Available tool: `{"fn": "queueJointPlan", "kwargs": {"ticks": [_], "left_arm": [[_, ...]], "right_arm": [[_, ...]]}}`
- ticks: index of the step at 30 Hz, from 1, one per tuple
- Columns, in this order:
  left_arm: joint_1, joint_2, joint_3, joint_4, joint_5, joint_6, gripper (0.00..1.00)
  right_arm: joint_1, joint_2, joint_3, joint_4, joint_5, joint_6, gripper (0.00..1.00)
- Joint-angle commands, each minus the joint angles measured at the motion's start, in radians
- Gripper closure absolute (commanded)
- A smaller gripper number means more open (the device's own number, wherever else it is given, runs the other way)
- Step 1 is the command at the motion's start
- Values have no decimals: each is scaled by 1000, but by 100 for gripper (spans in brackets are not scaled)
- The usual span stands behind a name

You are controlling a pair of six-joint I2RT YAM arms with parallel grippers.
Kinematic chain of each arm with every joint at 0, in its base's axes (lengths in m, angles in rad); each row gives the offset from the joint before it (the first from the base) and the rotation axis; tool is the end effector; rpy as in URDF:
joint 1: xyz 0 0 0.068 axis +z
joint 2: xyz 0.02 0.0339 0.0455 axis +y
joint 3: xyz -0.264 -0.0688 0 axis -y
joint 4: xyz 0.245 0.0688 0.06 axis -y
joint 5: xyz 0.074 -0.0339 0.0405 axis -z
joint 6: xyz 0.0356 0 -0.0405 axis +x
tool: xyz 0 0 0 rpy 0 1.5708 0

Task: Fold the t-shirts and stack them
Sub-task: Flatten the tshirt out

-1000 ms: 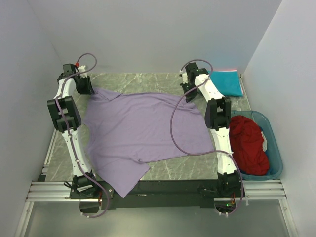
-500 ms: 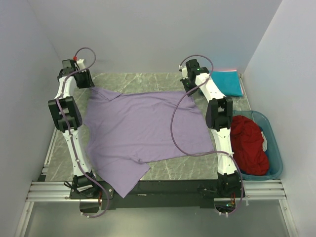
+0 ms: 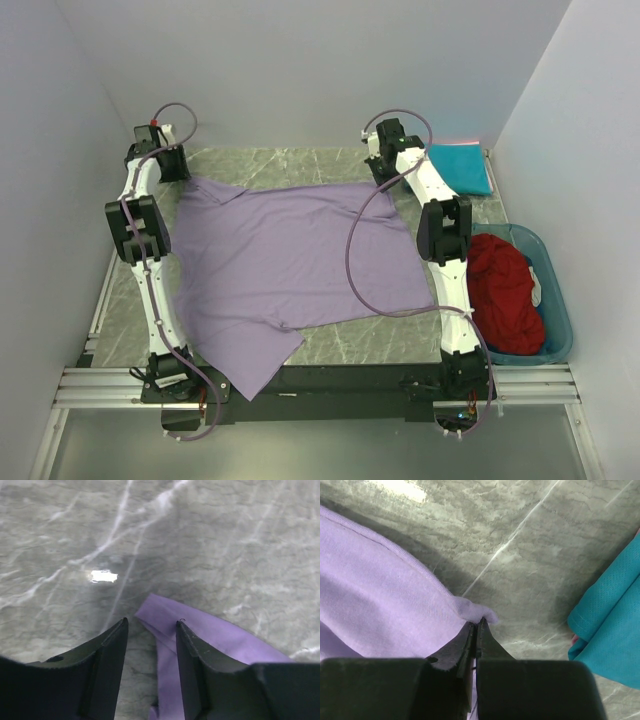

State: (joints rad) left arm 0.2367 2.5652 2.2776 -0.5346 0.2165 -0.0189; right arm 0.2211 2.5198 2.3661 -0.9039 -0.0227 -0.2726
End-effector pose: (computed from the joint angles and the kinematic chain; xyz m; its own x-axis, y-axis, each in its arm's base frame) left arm 0.5533 0.1256 0.1657 -0.7104 -0.1904 -0.6775 -0.1003 0.9803 -0.1702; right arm 0.5264 0.1191 0.1936 -0.7566 -0.4460 -0.4782 -0.4505 0.8856 -0.1131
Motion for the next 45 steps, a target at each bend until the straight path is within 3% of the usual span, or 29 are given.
{"fn": "queueJointPlan", "kwargs": {"ticks": [1,6,12,19,29,30,33,37,45], "left_arm": [[1,16,49,25,-45,-23,50],[-4,36,74,15,-23,-26,51],[-17,18,42,30,38,-29,62],[-17,-11,43,79,-3,-50,100],[-11,-166,2,144,9,-66,98],[-11,-140,23,124,-15,-62,79],[-7,-94,77,73,-34,-61,63],[-4,-96,-6,99,-29,-70,64],[-5,-20,45,79,-37,-70,62]], "right_arm": [[9,-78,2,28,21,-19,100],[12,-79,2,31,21,-23,100],[11,-76,-1,34,21,-28,100],[11,-81,-5,51,21,-34,100],[11,-130,-27,123,73,-63,100],[11,-128,-22,119,72,-63,100],[14,-113,-13,109,70,-63,100],[15,-113,-36,112,66,-63,100],[18,-102,-33,108,60,-63,100]]}}
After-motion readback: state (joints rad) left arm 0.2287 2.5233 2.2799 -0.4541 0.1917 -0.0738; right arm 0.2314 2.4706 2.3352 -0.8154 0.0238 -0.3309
